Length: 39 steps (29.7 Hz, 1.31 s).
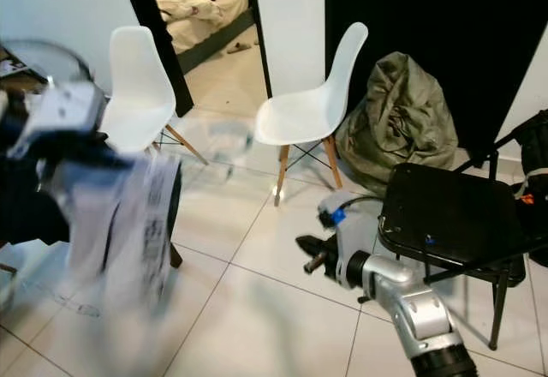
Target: Hang hanger
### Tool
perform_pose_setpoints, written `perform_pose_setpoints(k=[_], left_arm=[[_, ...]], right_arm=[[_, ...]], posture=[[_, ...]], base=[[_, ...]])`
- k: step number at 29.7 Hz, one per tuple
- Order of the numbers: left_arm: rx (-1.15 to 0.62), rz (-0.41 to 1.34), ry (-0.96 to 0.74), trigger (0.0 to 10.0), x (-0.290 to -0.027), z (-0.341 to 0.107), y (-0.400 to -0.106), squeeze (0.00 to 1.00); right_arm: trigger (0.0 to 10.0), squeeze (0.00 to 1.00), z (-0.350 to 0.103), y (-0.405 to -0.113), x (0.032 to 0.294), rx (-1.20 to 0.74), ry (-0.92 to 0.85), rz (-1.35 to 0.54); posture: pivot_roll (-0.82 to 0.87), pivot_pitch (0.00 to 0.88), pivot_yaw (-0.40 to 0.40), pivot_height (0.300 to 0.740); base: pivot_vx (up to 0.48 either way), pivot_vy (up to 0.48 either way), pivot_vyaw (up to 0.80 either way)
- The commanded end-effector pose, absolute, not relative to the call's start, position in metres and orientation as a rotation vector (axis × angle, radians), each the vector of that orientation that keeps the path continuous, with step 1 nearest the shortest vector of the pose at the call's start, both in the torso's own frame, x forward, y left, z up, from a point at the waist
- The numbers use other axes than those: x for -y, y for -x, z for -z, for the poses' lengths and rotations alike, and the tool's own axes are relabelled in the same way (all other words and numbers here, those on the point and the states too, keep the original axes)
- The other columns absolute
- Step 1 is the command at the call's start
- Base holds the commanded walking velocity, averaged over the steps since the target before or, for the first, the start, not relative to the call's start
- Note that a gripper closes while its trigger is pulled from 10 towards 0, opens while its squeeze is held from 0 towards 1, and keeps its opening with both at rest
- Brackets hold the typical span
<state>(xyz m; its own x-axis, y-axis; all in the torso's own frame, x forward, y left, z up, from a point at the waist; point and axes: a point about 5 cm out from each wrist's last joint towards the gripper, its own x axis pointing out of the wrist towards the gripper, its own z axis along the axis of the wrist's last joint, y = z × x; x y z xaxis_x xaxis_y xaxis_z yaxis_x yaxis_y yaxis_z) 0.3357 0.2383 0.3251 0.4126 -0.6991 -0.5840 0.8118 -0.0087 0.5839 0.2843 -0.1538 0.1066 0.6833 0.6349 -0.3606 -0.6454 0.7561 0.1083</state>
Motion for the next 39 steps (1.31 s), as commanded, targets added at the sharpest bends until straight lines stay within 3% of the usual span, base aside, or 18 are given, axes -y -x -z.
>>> perform_pose_setpoints(k=[1, 2, 3, 4, 6, 14, 19, 28, 29, 32, 39], left_arm=[[-0.125, 1.223, -0.997, 10.0, -0.238, -0.324, -0.337, 0.0], [-0.095, 1.224, -0.99, 10.0, -0.234, -0.329, -0.34, 0.0], [-0.064, 1.217, -0.984, 10.0, -0.231, -0.335, -0.342, 0.0], [-0.031, 1.204, -0.983, 10.0, -0.227, -0.343, -0.346, 0.0], [-0.031, 1.204, -0.983, 10.0, -0.227, -0.343, -0.346, 0.0], [0.166, 1.127, -0.988, 10.0, -0.198, -0.398, -0.358, 0.0], [0.296, 1.033, -0.938, 10.0, -0.182, -0.43, -0.36, 0.0], [0.439, 1.056, -0.874, 10.0, -0.161, -0.46, -0.353, 0.0], [0.461, 1.053, -0.874, 10.0, -0.157, -0.466, -0.352, 0.0], [0.496, 1.046, -0.864, 10.0, -0.151, -0.474, -0.35, 0.0], [0.545, 1.058, -0.814, 10.0, -0.145, -0.479, -0.349, 0.0]], right_arm=[[10.0, 0.0, -0.098, -0.281, 0.153, -0.43, 0.028, -0.702], [10.0, 0.0, -0.096, -0.282, 0.156, -0.429, 0.013, -0.675], [10.0, 0.17, -0.096, -0.283, 0.158, -0.422, -0.021, -0.64], [10.0, 1.0, -0.098, -0.286, 0.158, -0.386, -0.076, -0.615], [10.0, 1.0, -0.098, -0.286, 0.158, -0.386, -0.076, -0.615], [10.0, 1.0, -0.138, -0.289, 0.134, -0.026, -0.496, -0.668], [10.0, 1.0, -0.148, -0.288, 0.138, 0.08, -0.618, -0.641], [10.0, 1.0, -0.159, -0.292, 0.145, 0.227, -0.813, -0.521], [10.0, 0.0, -0.162, -0.294, 0.147, 0.26, -0.861, -0.491], [10.0, 0.0, -0.165, -0.296, 0.148, 0.302, -0.924, -0.455], [10.0, 0.0, -0.164, -0.315, 0.145, 0.267, -0.863, -0.318]], posture=[[-0.02, 0.015, 0.123, 0.74], [-0.02, 0.014, 0.126, 0.74], [-0.02, 0.012, 0.127, 0.74], [-0.02, 0.006, 0.13, 0.74], [-0.02, 0.006, 0.13, 0.74], [-0.01, 0.006, 0.151, 0.74], [-0.02, 0.004, 0.17, 0.74], [-0.03, 0.0, 0.187, 0.74], [-0.04, 0.0, 0.197, 0.74], [-0.04, 0.0, 0.198, 0.74], [-0.05, 0.0, 0.192, 0.74]], base=[[0.0, 0.0, 0.0], [0.0, 0.0, 0.0], [0.0, 0.0, 0.0], [0.0, 0.0, 0.0], [0.0, 0.0, 0.0], [0.0, 0.0, 0.0], [0.0, 0.0, 0.0], [0.0, 0.0, 0.0], [0.0, 0.0, 0.0], [0.0, 0.0, 0.0], [0.0, 0.0, 0.0]])
